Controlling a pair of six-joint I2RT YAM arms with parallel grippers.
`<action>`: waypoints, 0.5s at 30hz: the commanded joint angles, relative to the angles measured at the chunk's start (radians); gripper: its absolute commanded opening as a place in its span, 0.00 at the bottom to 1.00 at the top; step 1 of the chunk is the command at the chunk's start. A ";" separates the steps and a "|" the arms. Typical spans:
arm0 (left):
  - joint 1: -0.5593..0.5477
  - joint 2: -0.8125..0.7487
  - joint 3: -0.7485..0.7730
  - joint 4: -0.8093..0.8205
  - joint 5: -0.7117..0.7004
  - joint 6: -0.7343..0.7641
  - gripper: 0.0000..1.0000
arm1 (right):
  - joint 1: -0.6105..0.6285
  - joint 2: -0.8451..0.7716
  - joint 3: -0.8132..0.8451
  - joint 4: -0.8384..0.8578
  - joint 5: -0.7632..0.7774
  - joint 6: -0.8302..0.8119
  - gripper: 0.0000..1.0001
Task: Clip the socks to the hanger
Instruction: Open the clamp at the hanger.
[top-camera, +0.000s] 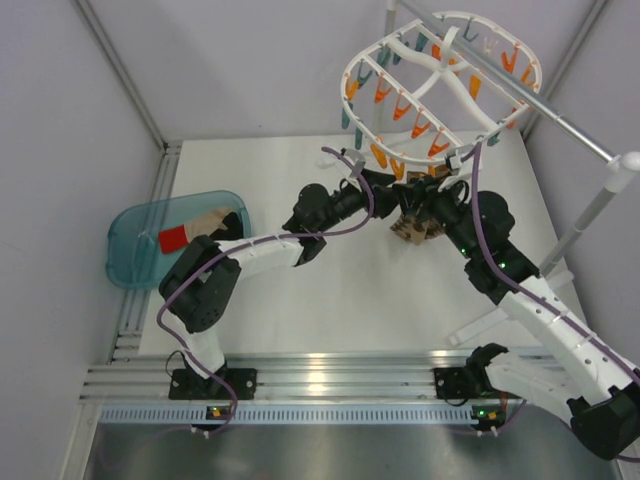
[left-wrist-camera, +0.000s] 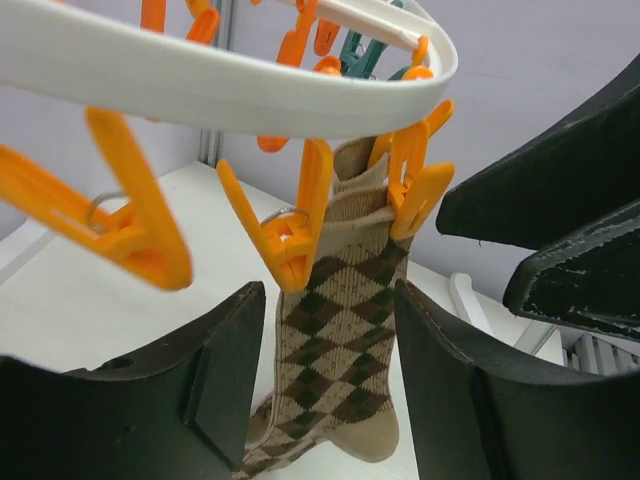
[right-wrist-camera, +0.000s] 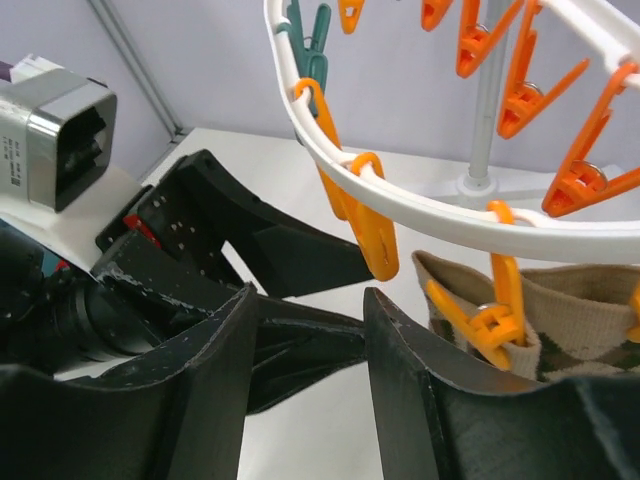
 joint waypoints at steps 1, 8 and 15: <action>-0.004 -0.063 -0.031 0.026 -0.001 0.015 0.59 | 0.069 0.019 -0.012 0.115 0.141 -0.025 0.46; -0.004 -0.119 -0.092 -0.029 -0.014 0.026 0.64 | 0.152 0.085 -0.003 0.184 0.410 -0.049 0.47; 0.001 -0.160 -0.129 -0.072 -0.010 0.040 0.65 | 0.157 0.108 -0.027 0.234 0.508 -0.053 0.45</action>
